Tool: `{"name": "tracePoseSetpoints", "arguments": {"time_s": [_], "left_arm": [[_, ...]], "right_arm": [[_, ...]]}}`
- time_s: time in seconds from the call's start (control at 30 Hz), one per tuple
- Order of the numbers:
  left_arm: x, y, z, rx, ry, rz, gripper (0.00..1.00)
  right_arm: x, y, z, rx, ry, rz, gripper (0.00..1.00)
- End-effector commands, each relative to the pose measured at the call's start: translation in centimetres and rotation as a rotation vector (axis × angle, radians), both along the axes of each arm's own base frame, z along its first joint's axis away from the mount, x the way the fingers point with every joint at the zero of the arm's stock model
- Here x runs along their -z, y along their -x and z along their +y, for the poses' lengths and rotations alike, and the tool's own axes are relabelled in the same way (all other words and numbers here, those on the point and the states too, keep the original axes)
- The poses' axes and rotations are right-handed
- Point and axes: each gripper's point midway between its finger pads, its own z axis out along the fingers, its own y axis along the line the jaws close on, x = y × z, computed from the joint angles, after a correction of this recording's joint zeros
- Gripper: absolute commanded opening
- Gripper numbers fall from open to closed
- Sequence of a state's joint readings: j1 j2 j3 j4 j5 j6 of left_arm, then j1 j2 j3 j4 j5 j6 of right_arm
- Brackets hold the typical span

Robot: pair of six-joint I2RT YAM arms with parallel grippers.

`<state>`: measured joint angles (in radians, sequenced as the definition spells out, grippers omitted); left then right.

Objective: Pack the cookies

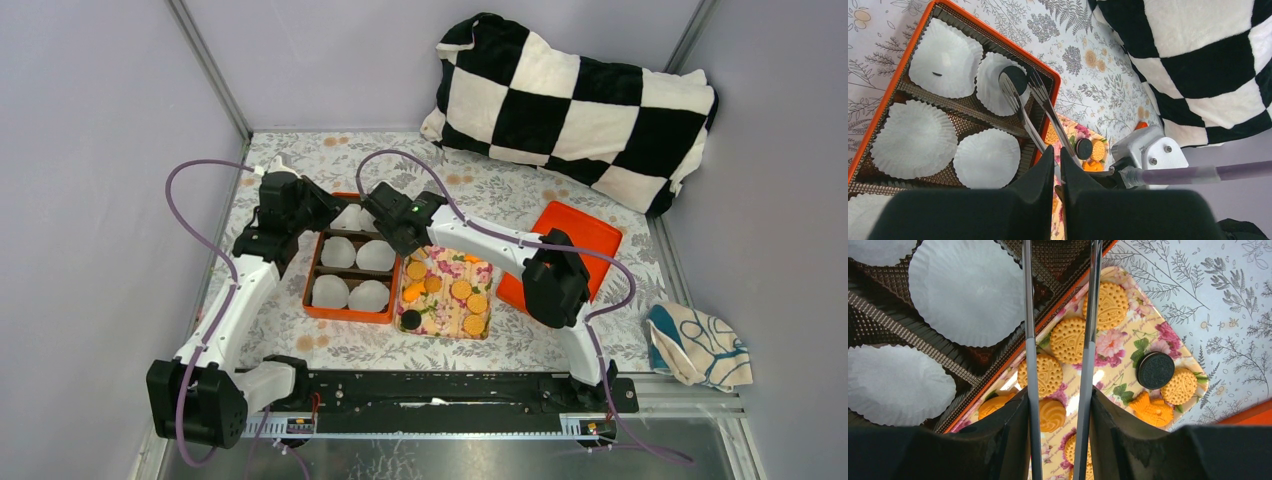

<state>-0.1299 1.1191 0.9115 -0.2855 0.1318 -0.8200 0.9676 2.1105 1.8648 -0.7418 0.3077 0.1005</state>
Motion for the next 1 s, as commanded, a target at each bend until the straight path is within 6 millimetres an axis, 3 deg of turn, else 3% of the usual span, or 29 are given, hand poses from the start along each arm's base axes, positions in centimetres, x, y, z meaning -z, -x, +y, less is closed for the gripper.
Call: {"name": "tracePoseSetpoints", "arguments": {"time_s": [0.0,0.17,0.23,0.27,0.47,0.57,0.77,0.87,0.97], "left_arm": [[-0.3,-0.1,-0.3,0.034,0.003,-0.029,0.11],[-0.6,-0.1,-1.0,0.069,0.020,-0.049,0.11],[-0.8,-0.2,-1.2,0.083,0.026,-0.058,0.12],[-0.8,-0.2,-1.3,0.087,0.029,-0.063,0.12],[-1.3,-0.1,-1.7,0.111,0.037,-0.079,0.12],[-1.5,0.0,-1.7,0.114,0.036,-0.085,0.12],[-1.7,0.0,-1.9,0.124,0.049,-0.094,0.12],[-1.7,0.0,-2.3,0.138,0.064,-0.097,0.12],[-1.5,0.0,-2.5,0.146,0.073,-0.092,0.12]], "right_arm": [[-3.2,-1.9,0.7,0.025,-0.057,-0.101,0.38],[-4.3,-1.6,0.1,0.048,-0.086,-0.121,0.39],[-5.3,-1.5,-0.1,0.048,-0.119,-0.139,0.55],[-5.4,-1.4,0.0,0.040,-0.129,-0.146,0.57],[-5.7,-1.3,-0.3,0.059,-0.129,-0.141,0.55],[-7.1,-0.9,-1.1,0.079,-0.157,-0.161,0.52],[-8.7,3.3,-5.4,0.110,-0.197,-0.111,0.52],[-8.8,6.1,-8.7,0.150,-0.206,-0.079,0.52],[-7.4,8.6,-11.3,0.184,-0.201,-0.029,0.53]]}}
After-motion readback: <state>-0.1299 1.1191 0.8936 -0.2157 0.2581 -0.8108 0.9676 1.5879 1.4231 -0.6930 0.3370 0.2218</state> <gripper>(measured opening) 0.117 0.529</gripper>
